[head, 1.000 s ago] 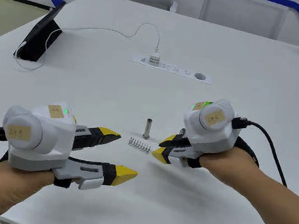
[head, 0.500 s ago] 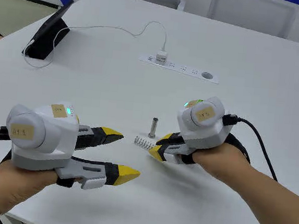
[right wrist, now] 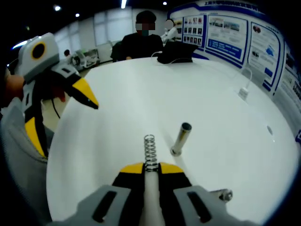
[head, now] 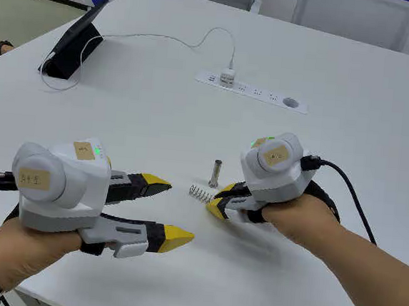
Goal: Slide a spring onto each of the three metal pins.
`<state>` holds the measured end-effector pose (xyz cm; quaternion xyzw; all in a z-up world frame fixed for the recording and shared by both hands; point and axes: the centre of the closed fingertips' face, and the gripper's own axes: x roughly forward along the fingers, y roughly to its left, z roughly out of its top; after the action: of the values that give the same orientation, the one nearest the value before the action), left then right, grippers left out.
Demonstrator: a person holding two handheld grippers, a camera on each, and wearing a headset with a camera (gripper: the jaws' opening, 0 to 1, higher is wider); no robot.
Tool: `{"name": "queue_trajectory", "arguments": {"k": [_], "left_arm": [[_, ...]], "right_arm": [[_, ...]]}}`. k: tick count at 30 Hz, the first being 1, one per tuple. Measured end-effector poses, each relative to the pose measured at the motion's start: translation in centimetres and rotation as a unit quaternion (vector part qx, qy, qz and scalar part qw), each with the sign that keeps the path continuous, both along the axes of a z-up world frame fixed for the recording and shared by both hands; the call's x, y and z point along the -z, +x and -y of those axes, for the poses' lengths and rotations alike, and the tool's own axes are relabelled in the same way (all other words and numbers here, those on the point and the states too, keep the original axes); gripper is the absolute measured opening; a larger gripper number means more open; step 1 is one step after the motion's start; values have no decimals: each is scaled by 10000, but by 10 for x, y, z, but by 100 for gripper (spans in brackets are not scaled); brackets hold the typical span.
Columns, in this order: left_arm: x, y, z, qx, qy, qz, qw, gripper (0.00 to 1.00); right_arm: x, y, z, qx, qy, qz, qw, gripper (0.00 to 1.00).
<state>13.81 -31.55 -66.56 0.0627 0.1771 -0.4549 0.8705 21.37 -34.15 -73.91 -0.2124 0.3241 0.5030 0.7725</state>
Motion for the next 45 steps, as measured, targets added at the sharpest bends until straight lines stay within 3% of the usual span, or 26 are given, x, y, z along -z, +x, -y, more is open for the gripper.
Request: {"name": "queue_trajectory", "arguments": {"k": [19,29,45], "left_arm": [[2,0,5,93,39,-2,9999,52],[6,-2,14,297,119,7,9995,51],[12,-15,35,803,210,27,9965,44]], "right_arm": [[-13,-16,17,-66,-35,-48,10000,12],[-21,-44,30,-329,-173,-93,9993,12],[-41,-90,42,-874,-383,-131,9953,12]]}}
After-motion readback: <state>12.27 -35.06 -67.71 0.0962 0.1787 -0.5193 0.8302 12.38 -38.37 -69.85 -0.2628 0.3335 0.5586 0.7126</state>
